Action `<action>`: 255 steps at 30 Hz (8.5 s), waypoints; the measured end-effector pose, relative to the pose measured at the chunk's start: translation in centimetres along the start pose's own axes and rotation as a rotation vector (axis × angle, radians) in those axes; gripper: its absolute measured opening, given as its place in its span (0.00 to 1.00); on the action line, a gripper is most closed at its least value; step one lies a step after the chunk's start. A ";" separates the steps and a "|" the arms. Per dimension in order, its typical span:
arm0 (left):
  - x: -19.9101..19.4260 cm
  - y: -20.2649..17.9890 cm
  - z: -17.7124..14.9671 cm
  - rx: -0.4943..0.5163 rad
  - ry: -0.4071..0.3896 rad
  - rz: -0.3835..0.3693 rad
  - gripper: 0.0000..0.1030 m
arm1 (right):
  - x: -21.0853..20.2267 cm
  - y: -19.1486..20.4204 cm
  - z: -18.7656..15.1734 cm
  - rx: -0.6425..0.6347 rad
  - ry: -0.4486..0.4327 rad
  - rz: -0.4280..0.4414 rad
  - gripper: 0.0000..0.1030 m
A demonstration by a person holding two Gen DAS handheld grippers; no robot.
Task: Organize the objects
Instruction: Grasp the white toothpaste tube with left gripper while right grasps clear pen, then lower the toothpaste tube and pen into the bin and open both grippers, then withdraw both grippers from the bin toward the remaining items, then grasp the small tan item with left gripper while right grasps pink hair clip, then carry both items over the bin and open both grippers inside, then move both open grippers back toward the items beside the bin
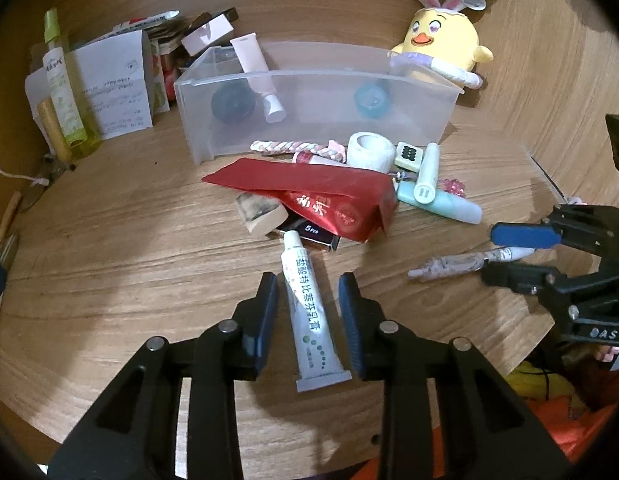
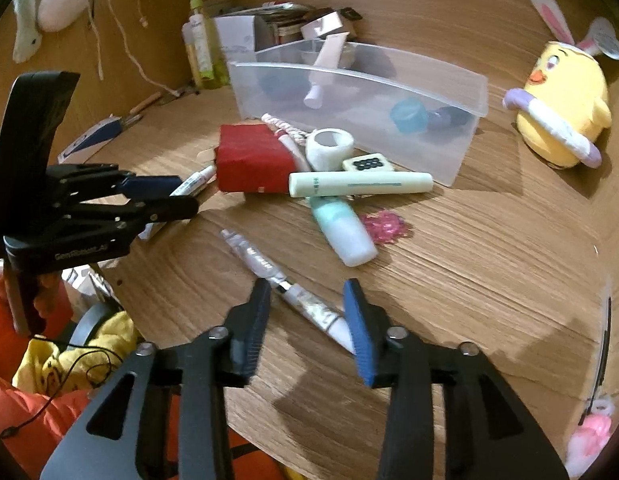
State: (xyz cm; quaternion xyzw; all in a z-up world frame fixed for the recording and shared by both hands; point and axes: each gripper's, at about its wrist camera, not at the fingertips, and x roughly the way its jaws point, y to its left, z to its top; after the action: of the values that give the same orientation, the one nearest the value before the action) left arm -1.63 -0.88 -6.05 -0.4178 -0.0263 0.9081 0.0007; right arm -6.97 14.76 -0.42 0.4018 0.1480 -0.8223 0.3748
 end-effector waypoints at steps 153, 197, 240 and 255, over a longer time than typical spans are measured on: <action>3.1 4.2 4.5 -0.147 0.054 -0.099 0.54 | 2.6 -5.5 4.2 0.152 0.022 -0.157 0.46; -3.7 3.9 8.9 -0.138 -0.227 -0.111 0.22 | -6.6 -6.8 9.9 0.196 -0.341 -0.175 0.23; 6.2 2.7 16.1 -0.089 -0.080 -0.127 0.25 | 7.4 -7.6 16.8 0.121 -0.055 -0.168 0.26; 0.6 3.4 13.9 -0.108 -0.193 -0.082 0.86 | 2.6 -6.6 15.1 0.091 -0.142 -0.276 0.66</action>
State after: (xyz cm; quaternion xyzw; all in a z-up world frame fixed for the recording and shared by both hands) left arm -12.53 -4.87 2.40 -0.3263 -0.0923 0.9407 0.0128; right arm -21.15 9.69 6.77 0.3350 0.1373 -0.8983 0.2490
